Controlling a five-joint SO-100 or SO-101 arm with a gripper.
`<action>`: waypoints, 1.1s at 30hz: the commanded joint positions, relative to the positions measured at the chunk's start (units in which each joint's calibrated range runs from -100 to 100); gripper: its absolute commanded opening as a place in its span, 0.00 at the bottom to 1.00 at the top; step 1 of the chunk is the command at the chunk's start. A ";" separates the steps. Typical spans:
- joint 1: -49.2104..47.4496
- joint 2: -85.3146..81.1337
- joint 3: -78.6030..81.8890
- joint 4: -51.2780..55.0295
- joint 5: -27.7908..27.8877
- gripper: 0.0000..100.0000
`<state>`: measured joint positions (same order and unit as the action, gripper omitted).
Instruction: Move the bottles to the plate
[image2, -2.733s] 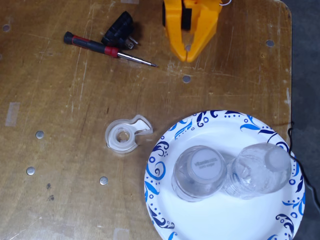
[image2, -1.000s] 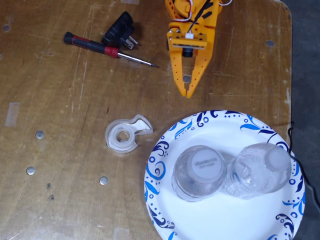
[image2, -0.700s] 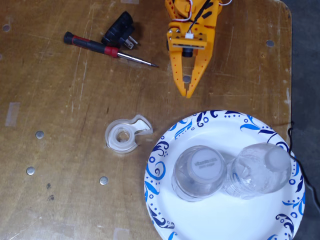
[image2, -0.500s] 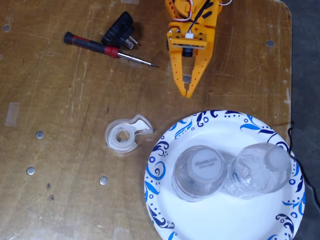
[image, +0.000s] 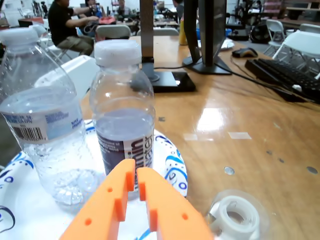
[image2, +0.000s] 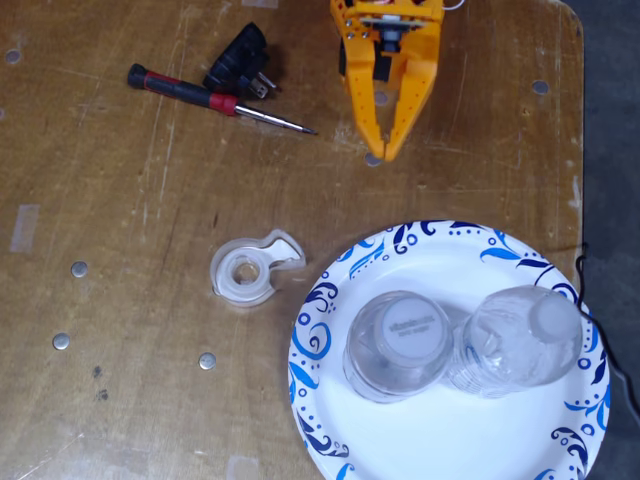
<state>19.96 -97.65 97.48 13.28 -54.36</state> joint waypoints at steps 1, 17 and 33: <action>0.36 -1.00 -1.27 3.35 0.22 0.01; 1.76 -1.17 -0.55 13.36 0.11 0.01; 2.08 -1.17 -0.64 12.66 -0.15 0.01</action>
<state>21.79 -98.07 96.85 26.30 -54.36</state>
